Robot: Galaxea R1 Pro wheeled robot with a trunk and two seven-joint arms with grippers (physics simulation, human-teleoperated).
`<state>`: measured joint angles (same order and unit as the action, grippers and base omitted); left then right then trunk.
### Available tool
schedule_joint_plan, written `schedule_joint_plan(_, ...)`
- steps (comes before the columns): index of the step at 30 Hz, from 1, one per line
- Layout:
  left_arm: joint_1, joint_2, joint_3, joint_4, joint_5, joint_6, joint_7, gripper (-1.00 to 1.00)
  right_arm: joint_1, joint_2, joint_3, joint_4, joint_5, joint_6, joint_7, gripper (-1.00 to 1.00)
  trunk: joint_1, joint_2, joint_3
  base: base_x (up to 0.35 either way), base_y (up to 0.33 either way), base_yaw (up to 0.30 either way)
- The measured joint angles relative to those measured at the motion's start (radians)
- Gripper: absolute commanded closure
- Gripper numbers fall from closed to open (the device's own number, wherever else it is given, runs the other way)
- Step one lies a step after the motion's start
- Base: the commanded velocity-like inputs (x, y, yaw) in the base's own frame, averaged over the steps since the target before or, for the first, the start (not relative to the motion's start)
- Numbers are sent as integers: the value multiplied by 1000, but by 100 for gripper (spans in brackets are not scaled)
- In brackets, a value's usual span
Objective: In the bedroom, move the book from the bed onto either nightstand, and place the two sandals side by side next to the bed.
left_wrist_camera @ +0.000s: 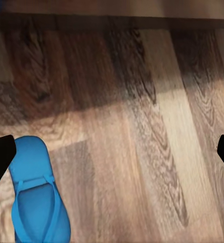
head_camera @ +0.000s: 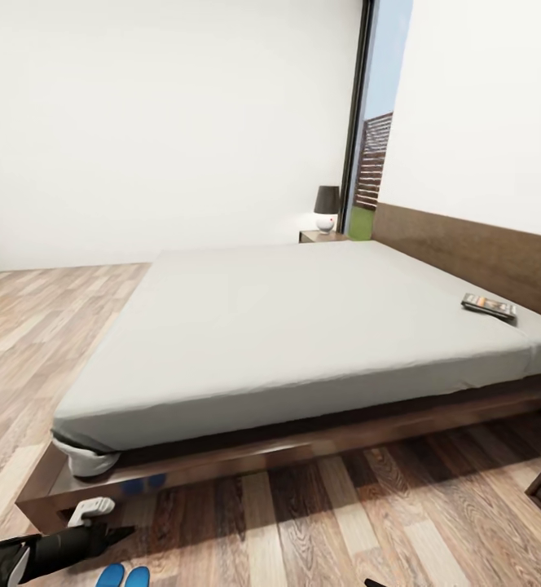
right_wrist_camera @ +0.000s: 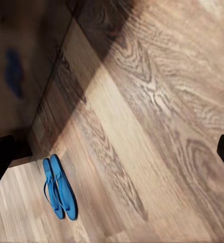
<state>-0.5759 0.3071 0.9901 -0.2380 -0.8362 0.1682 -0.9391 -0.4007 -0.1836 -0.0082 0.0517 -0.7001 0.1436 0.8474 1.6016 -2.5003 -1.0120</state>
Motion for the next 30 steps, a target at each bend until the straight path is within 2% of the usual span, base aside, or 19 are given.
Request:
schedule_joint_plan(9,0,-13,0,0,-1,1,0,-100,0,-3,0,-1,-1,-4,-61,-100,0,0,-1,0,0,-170)
schedule_joint_plan(30,0,-16,0,0,0,1,0,-100,0,1,0,-1,-1,-10,-70,-100,0,0,-1,0,0,-258)
